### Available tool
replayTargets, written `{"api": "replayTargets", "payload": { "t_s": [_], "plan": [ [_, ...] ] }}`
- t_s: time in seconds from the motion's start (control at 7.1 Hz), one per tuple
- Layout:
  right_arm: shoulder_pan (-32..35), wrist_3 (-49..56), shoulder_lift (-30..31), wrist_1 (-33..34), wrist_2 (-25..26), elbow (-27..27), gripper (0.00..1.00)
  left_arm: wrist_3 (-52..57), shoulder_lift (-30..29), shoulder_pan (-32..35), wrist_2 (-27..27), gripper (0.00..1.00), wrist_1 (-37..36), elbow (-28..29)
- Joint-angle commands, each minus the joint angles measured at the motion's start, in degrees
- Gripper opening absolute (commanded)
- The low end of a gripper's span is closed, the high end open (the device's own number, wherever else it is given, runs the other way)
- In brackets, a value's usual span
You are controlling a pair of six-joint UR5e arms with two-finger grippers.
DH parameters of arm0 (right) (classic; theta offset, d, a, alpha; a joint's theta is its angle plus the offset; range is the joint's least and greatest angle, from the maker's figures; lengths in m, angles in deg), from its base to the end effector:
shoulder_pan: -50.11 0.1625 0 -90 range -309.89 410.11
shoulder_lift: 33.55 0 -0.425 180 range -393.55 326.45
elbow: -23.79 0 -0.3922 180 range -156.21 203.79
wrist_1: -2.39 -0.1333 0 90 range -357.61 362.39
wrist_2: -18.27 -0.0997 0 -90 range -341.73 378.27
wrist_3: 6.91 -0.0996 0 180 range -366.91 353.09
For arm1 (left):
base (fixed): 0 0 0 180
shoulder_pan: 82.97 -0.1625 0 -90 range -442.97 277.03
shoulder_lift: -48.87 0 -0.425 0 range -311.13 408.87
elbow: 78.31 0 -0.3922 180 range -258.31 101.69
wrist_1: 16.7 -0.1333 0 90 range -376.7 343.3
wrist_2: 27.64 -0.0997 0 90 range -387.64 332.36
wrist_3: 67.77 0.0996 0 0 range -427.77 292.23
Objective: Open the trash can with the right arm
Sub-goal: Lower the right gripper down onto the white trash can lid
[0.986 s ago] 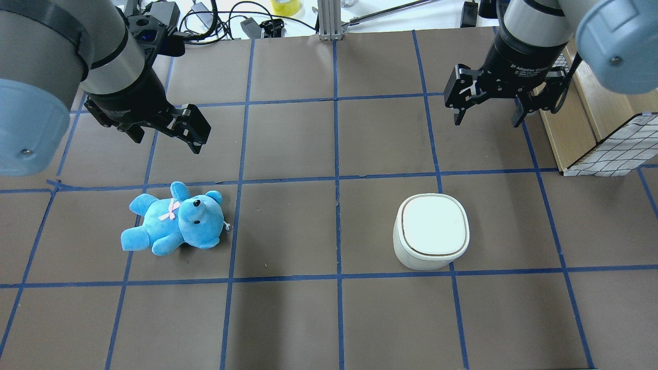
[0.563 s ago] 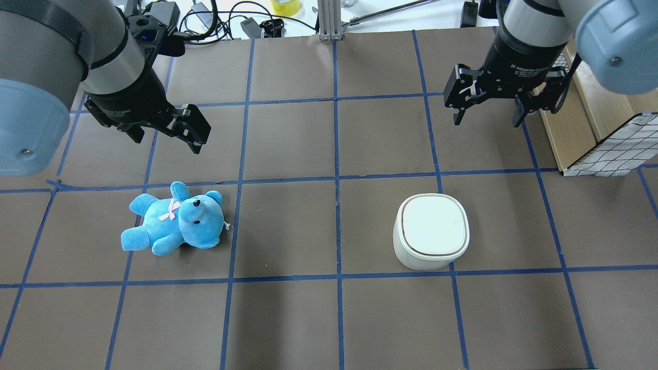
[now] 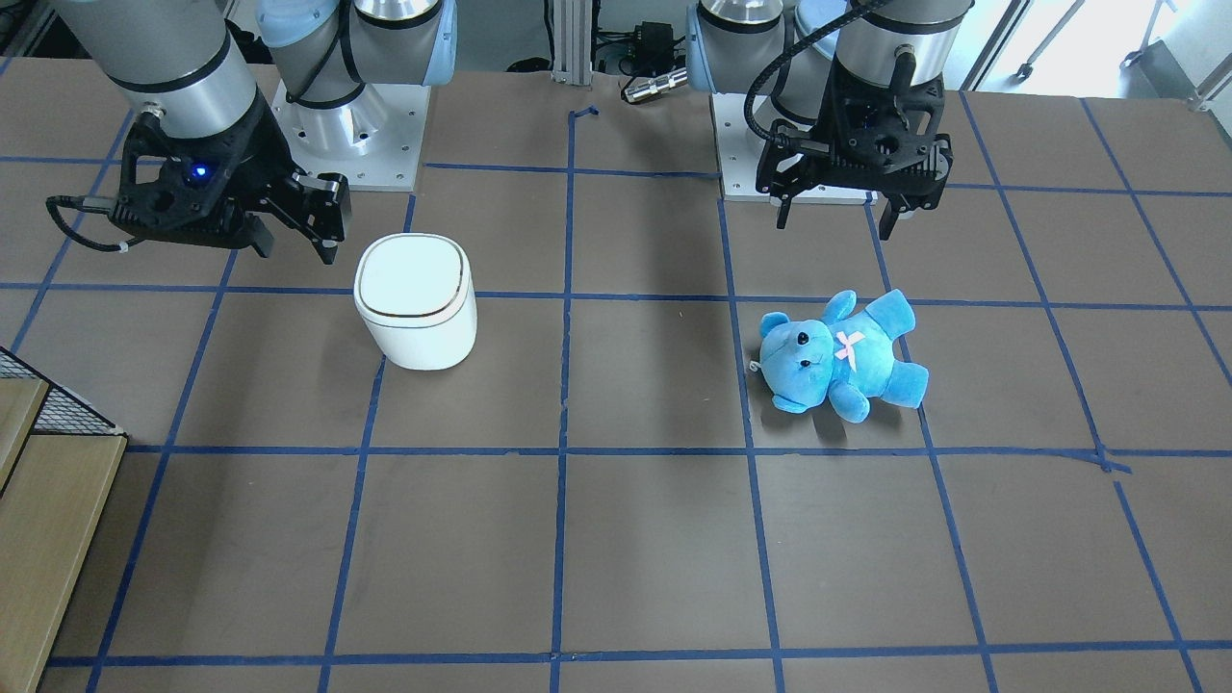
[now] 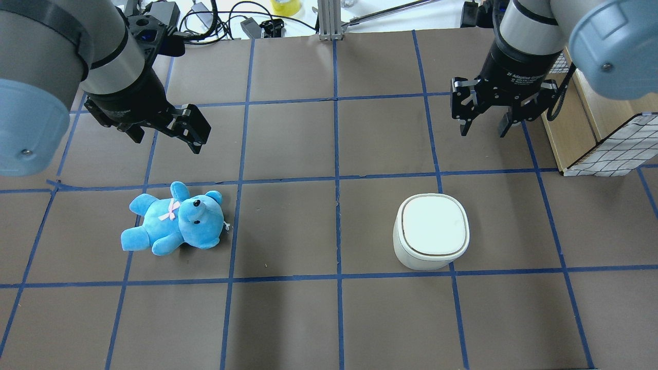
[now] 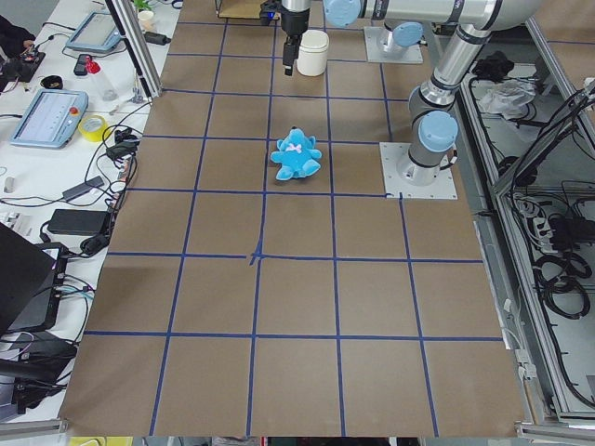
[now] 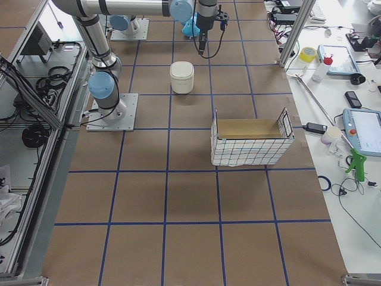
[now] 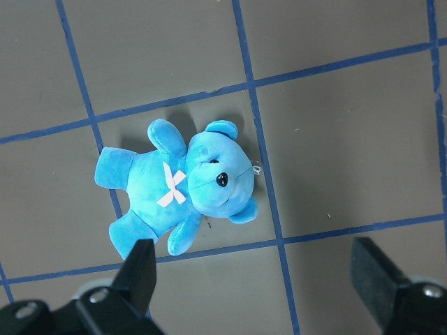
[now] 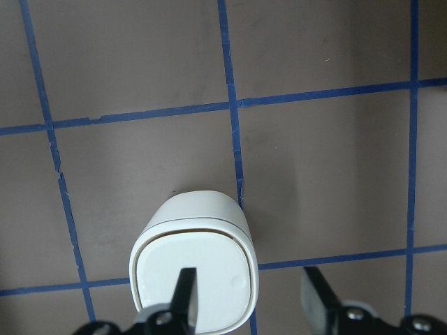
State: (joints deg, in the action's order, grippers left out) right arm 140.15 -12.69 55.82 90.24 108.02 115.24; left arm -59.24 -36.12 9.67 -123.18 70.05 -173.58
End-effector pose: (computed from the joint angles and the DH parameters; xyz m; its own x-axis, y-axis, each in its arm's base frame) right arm 0.1341 -0.4886 0.4666 -0.9950 0.1001 0.0031 0.1000 0.9922 0.0738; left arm -0.1447 -0.4536 0.4903 -0.9767 0.1883 -0.1031 0.1930 0.9805 -0.0373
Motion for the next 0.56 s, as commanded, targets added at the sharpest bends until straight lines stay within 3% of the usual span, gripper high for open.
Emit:
{"api": "replayTargets", "payload": {
  "t_s": [0.0, 0.42],
  "plan": [
    [0.04, 0.07, 0.01, 0.04, -0.10, 2.50, 0.00, 0.00, 0.00, 0.00, 0.00, 1.00, 0.00, 0.00],
    [0.04, 0.76, -0.60, -0.05, -1.06, 7.75, 0.00, 0.00, 0.00, 0.00, 0.00, 1.00, 0.00, 0.00]
  ]
}}
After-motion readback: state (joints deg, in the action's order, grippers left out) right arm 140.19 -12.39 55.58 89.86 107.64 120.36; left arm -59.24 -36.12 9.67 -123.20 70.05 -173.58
